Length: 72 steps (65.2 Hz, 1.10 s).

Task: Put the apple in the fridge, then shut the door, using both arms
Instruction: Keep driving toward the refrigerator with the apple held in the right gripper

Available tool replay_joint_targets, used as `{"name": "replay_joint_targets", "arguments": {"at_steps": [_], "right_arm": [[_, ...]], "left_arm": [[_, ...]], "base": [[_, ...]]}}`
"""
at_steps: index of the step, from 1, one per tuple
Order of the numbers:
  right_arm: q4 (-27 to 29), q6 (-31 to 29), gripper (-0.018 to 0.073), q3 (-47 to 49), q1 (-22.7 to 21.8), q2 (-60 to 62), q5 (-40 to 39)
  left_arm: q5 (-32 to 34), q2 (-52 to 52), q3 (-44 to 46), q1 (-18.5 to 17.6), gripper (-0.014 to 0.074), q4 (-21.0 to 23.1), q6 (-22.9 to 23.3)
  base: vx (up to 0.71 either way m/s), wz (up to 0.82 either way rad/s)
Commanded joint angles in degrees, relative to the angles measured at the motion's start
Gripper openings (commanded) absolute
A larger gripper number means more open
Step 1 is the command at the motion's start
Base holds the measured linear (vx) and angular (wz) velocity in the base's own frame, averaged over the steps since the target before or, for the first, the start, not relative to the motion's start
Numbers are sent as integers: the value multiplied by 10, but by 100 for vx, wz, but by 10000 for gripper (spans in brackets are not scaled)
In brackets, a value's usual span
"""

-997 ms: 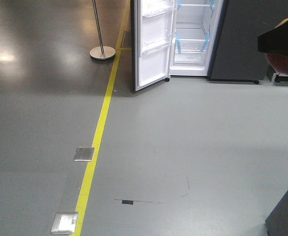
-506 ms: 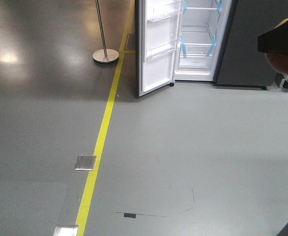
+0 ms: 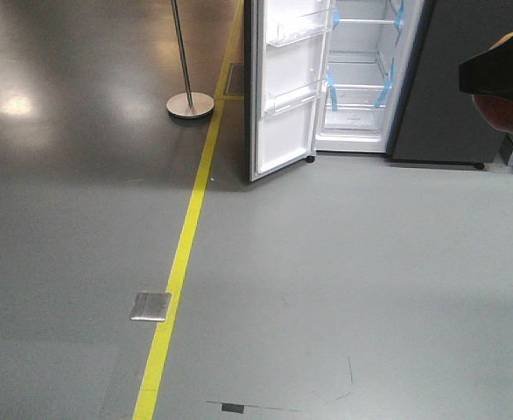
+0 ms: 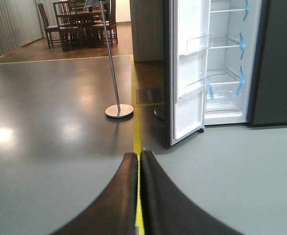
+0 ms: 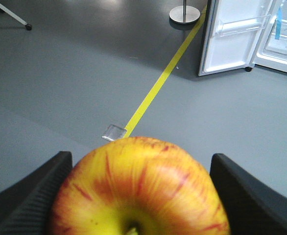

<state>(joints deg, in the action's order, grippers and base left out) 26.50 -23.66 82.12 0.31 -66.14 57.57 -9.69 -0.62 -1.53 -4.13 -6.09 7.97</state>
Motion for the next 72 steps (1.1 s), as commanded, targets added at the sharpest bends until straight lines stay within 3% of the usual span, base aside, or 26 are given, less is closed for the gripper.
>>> {"name": "replay_joint_targets", "arguments": {"at_steps": [1,72], "right_arm": [[15,-4,179,17,-2,12,-38],[15,-4,179,17,-2,12,-38]], "left_arm": [[41,-9,-9,0,-8,1,4],[41,-9,-9,0,-8,1,4]], "base": [[15,-1],[14,-1]]}}
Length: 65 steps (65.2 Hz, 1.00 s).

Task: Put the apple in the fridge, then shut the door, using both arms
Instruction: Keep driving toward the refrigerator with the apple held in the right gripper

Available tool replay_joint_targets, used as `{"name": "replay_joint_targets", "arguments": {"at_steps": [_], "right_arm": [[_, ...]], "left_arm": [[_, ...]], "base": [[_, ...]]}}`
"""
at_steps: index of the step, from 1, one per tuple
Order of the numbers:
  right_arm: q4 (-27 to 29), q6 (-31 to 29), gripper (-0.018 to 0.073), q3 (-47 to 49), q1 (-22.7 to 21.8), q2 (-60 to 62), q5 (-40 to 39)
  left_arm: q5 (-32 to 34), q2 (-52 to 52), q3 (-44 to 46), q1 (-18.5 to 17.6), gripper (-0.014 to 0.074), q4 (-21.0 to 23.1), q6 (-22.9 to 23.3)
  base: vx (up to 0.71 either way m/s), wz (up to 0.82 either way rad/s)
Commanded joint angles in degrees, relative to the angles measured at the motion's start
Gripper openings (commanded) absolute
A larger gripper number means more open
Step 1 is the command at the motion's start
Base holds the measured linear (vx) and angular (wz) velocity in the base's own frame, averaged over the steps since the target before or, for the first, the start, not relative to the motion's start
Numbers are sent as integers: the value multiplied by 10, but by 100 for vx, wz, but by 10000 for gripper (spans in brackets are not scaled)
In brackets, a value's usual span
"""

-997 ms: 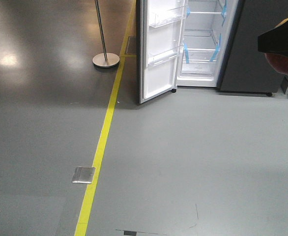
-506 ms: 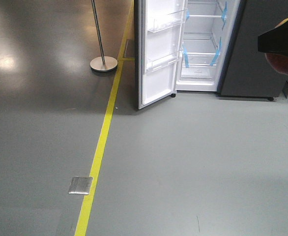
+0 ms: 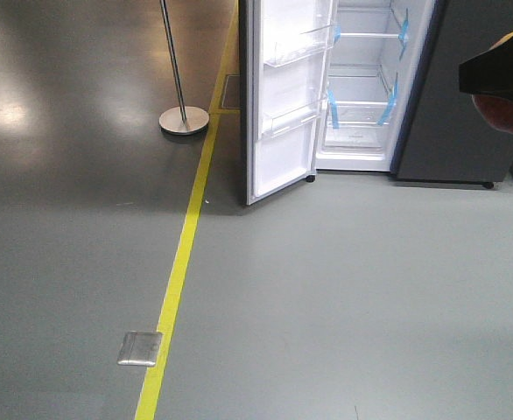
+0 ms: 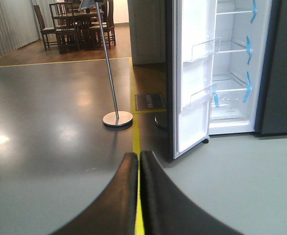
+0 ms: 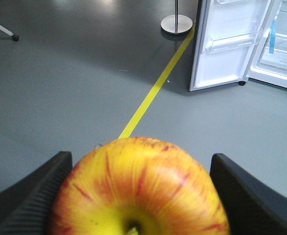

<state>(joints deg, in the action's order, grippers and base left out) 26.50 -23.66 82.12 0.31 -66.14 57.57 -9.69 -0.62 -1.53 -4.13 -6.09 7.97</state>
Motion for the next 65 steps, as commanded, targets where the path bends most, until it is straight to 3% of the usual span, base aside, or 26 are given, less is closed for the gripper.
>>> {"name": "replay_joint_targets", "arguments": {"at_steps": [1,65], "right_arm": [[15,-4,179,17,-2,12,-38],[15,-4,179,17,-2,12,-38]], "left_arm": [[41,-9,-9,0,-8,1,4],[41,-9,-9,0,-8,1,4]], "base": [[12,-1],[12,-1]]}}
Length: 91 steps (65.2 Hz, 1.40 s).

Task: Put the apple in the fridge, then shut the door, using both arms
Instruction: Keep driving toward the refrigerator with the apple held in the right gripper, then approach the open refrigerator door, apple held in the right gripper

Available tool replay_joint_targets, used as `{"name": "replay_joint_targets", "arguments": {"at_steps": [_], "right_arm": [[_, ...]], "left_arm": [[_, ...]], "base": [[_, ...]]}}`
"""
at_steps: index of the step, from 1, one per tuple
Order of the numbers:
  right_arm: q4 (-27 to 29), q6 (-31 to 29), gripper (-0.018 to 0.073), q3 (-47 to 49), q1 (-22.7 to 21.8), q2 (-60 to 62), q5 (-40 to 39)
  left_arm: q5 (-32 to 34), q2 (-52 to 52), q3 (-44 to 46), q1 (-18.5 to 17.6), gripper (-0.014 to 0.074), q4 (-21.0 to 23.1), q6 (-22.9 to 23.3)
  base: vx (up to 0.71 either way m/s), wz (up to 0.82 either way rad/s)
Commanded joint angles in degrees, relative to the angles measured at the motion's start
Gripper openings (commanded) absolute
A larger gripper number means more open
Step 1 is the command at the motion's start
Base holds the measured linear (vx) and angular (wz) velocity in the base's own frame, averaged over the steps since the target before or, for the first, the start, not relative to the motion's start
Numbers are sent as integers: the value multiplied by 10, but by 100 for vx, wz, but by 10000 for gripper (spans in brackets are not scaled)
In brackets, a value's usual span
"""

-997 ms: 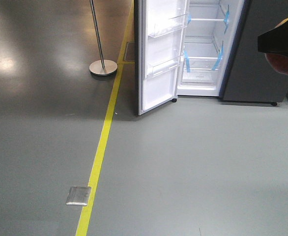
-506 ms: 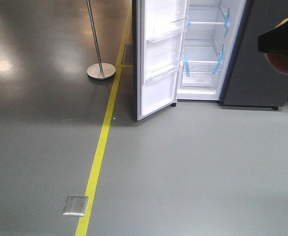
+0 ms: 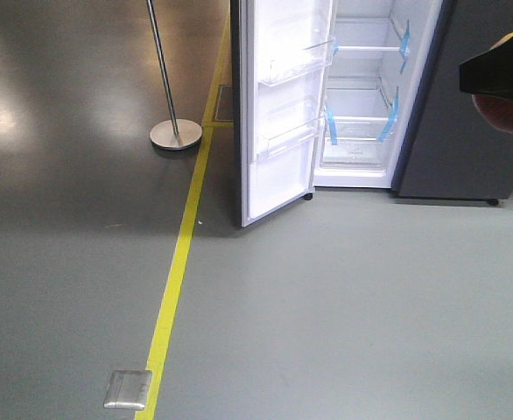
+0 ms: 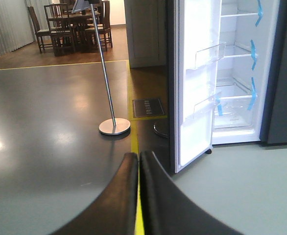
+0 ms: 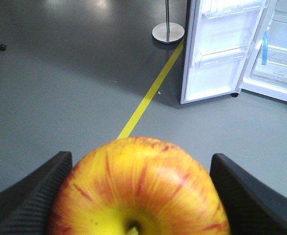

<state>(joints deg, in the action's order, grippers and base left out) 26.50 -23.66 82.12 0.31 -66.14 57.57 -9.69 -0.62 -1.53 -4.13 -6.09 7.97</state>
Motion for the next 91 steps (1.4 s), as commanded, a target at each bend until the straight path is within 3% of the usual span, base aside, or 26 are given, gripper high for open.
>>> {"name": "replay_joint_targets", "arguments": {"at_steps": [1,91], "right_arm": [[15,-4,179,17,-2,12,-38],[15,-4,179,17,-2,12,-38]], "left_arm": [[41,-9,-9,0,-8,1,4],[41,-9,-9,0,-8,1,4]], "base": [[13,1],[12,1]]}}
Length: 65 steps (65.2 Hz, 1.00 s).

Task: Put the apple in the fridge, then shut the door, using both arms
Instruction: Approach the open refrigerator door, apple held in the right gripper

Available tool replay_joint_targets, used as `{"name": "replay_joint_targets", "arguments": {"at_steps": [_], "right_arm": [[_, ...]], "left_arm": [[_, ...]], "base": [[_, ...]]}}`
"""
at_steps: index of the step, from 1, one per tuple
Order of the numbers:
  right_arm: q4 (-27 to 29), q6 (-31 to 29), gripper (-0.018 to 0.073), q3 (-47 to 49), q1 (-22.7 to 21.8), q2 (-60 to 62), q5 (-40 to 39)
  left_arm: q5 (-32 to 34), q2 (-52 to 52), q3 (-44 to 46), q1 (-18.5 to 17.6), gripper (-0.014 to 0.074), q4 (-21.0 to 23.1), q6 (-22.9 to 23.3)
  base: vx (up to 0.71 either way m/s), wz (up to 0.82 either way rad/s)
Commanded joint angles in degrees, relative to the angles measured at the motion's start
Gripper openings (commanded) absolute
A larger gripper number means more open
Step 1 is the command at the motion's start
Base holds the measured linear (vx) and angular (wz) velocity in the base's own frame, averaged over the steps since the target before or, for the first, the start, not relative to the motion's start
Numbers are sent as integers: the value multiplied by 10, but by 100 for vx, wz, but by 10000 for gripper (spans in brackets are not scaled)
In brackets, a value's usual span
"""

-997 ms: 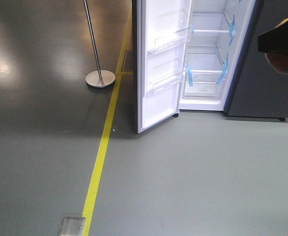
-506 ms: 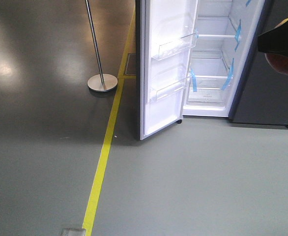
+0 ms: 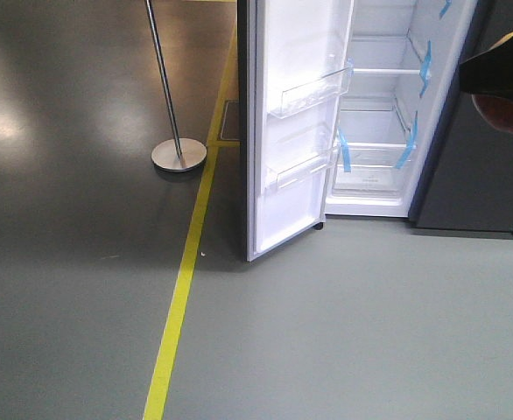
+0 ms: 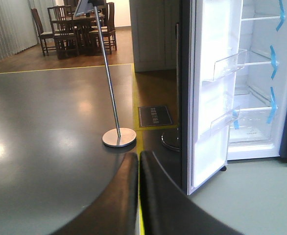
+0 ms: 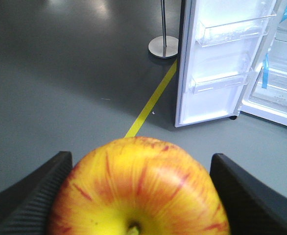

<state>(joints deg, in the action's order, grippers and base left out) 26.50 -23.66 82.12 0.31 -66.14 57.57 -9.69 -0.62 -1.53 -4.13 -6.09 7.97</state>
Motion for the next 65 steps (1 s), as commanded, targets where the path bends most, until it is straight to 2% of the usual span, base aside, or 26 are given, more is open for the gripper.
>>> {"name": "replay_joint_targets", "arguments": {"at_steps": [1,65], "right_arm": [[15,-4,179,17,-2,12,-38],[15,-4,179,17,-2,12,-38]], "left_arm": [[41,-9,-9,0,-8,1,4],[41,-9,-9,0,-8,1,4]], "base": [[10,-3],[8,-2]]}}
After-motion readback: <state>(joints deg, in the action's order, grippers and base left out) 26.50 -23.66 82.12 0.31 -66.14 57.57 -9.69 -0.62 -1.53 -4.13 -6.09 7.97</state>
